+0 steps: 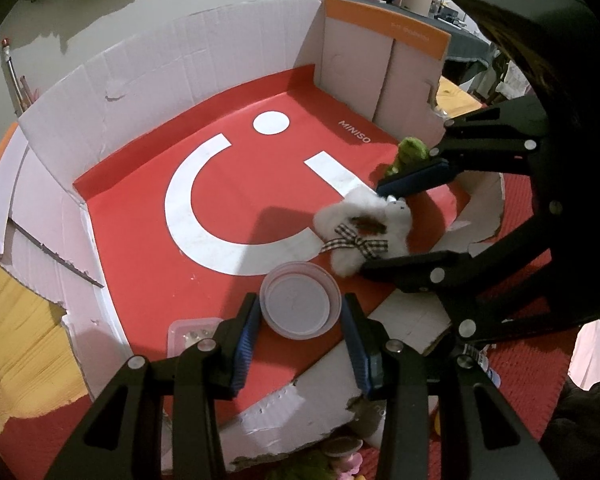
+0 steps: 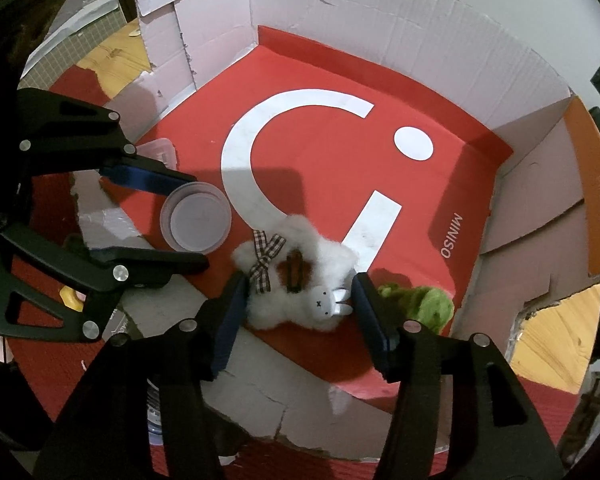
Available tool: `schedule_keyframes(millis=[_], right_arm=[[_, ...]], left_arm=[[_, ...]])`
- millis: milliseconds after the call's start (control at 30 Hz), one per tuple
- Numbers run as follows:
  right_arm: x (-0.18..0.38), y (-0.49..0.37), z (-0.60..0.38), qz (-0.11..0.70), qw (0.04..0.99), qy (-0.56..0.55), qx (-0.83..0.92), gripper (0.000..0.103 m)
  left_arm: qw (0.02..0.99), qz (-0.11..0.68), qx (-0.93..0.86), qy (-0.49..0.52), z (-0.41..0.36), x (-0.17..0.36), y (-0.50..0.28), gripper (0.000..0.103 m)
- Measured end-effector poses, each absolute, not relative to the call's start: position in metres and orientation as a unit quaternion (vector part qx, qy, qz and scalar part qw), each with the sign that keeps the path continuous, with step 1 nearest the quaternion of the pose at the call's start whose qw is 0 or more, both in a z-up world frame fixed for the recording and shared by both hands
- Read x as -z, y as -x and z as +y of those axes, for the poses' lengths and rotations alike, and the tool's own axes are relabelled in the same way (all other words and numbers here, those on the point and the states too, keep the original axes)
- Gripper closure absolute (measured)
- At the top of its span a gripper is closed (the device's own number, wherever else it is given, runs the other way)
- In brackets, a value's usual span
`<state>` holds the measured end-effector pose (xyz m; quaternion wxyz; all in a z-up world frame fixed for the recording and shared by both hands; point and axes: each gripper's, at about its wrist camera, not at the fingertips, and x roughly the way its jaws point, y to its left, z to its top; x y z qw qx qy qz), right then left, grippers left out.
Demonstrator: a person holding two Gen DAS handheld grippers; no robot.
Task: Organize objects
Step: 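Carry the lid and bunny into the cardboard box and release both, then withdraw both tools from the box back over the mat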
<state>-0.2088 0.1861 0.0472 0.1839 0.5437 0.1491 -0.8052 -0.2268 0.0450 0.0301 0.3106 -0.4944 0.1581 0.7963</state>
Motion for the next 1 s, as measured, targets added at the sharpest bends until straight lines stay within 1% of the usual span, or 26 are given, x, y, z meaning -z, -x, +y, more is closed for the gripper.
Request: schedule_keyframes(millis=[100,200,467,567,767,1000], right_arm=[[-0.049,0.208,0.187,0.153,0.184,-0.542,0.805,0.05],[-0.05,0.206,0.186,0.157,0.183,-0.542,0.805,0.05],[-0.052,0.209,0.188,0.157,0.182,-0.539,0.807,0.05],[-0.053,0.209,0.184,0.157,0.18,-0.536,0.809,0.05],[-0.063,0.202,0.183,0.165,0.176,-0.528,0.814,0.05],[-0.077,0.18,0.183,0.161,0.169,-0.512,0.827,0.047]], left_arm=[[0.31,0.158,-0.797,0.494,0.046,-0.029,0.228,0.059],[0.31,0.159,-0.797,0.494,0.046,-0.029,0.227,0.055],[0.311,0.159,-0.798,0.492,0.046,-0.031,0.226,0.054],[0.312,0.158,-0.8,0.488,0.046,-0.034,0.224,0.05],[0.31,0.147,-0.807,0.48,0.043,-0.046,0.217,0.05],[0.301,0.133,-0.823,0.463,0.037,-0.061,0.202,0.05]])
